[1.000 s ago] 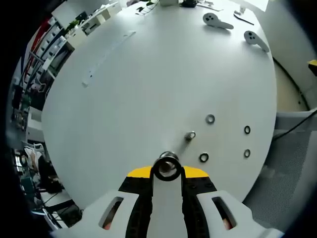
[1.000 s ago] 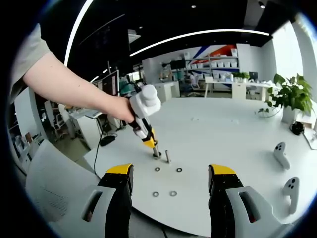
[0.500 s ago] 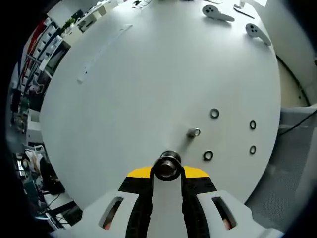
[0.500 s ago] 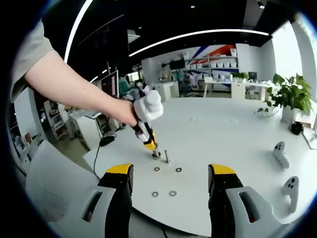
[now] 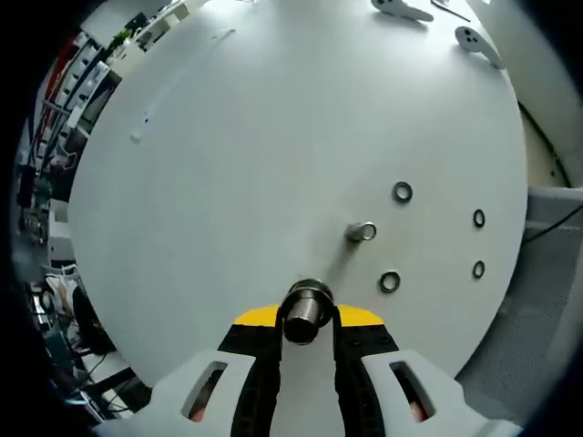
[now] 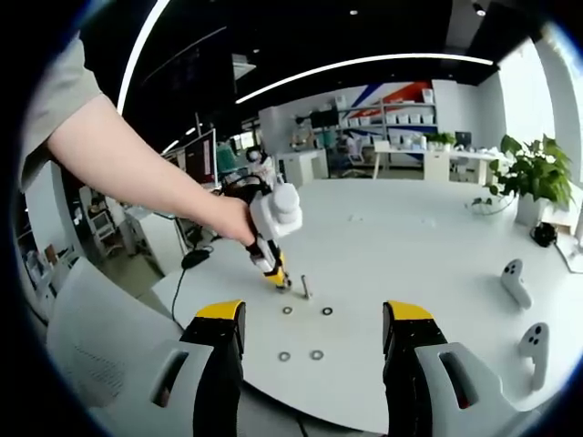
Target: Place the washer onto the threaded stud by aligning its center hole with the stud, sliding it down to the base, and recovering from edge contact or off-axis alignment until the washer reaches the visible bottom stop.
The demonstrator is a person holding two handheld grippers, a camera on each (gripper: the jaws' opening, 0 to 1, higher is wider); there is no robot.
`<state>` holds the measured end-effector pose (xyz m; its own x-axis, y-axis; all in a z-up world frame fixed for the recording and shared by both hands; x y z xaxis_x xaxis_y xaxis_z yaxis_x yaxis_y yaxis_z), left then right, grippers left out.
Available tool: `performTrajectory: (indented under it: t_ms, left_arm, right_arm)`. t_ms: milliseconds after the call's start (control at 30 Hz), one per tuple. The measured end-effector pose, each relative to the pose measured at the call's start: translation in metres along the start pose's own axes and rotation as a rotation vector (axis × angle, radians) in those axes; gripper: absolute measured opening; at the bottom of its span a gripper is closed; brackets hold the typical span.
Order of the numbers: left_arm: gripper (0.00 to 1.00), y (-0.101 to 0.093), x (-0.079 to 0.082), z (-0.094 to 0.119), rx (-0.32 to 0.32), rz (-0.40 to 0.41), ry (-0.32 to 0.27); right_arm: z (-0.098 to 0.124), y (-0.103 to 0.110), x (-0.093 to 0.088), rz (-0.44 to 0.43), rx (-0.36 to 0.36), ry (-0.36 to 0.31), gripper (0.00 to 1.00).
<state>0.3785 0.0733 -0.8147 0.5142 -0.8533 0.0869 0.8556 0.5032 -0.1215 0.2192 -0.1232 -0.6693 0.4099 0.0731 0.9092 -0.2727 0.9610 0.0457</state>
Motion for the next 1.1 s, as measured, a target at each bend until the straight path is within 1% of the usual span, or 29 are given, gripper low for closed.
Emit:
performTrajectory:
  t_ms: [133, 233, 367, 567, 667, 700, 833, 900, 933, 1100]
  left_arm:
    - [0.19, 0.001, -0.001, -0.002, -0.003, 0.006, 0.002]
    - [0.19, 0.001, -0.003, -0.004, -0.018, 0.030, 0.001]
    - [0.19, 0.002, -0.005, -0.012, -0.021, 0.042, 0.004]
    - [0.19, 0.000, -0.004, -0.011, -0.020, 0.054, 0.002]
    - [0.20, -0.001, -0.006, -0.012, -0.040, 0.097, -0.009]
    - [0.20, -0.002, -0.007, -0.013, -0.048, 0.105, -0.002]
    - [0.22, -0.002, -0.006, -0.008, -0.034, 0.112, -0.038]
    - [0.30, -0.002, -0.007, -0.007, -0.032, 0.120, -0.048]
    - [0.35, -0.002, -0.006, -0.003, -0.026, 0.123, -0.066]
    - [0.37, -0.003, 0.000, 0.014, -0.003, 0.140, -0.152]
  right_arm:
    - [0.000, 0.000, 0.000, 0.000, 0.000, 0.001, 0.63]
    - [0.000, 0.000, 0.000, 0.001, 0.001, 0.002, 0.63]
    - [0.000, 0.000, -0.001, 0.000, 0.002, 0.004, 0.62]
    - [-0.001, 0.001, -0.001, 0.000, 0.006, 0.010, 0.62]
    - [-0.001, 0.001, -0.001, 0.003, 0.006, 0.009, 0.62]
    - [-0.001, 0.002, -0.001, 0.003, 0.008, 0.010, 0.62]
    - [-0.001, 0.002, -0.002, 0.002, 0.013, 0.014, 0.62]
    - [-0.001, 0.003, -0.002, 0.006, 0.016, 0.014, 0.62]
    - [-0.001, 0.003, -0.002, 0.006, 0.018, 0.014, 0.62]
    - [-0.001, 0.006, -0.002, 0.010, 0.033, 0.015, 0.62]
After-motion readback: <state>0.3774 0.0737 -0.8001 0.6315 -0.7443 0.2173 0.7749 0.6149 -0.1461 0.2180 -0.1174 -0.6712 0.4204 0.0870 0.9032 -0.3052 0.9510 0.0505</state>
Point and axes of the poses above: the point that each gripper's makers call its tool centre point, and the gripper's own axes: z roughly backward along the fingers, y roughly to its left, x roughly out of its top, the point moved 3 cm from there along z, roughly backward along the fingers, and after that the axes turned 14 degrees about -x, right-handed, at the moved point
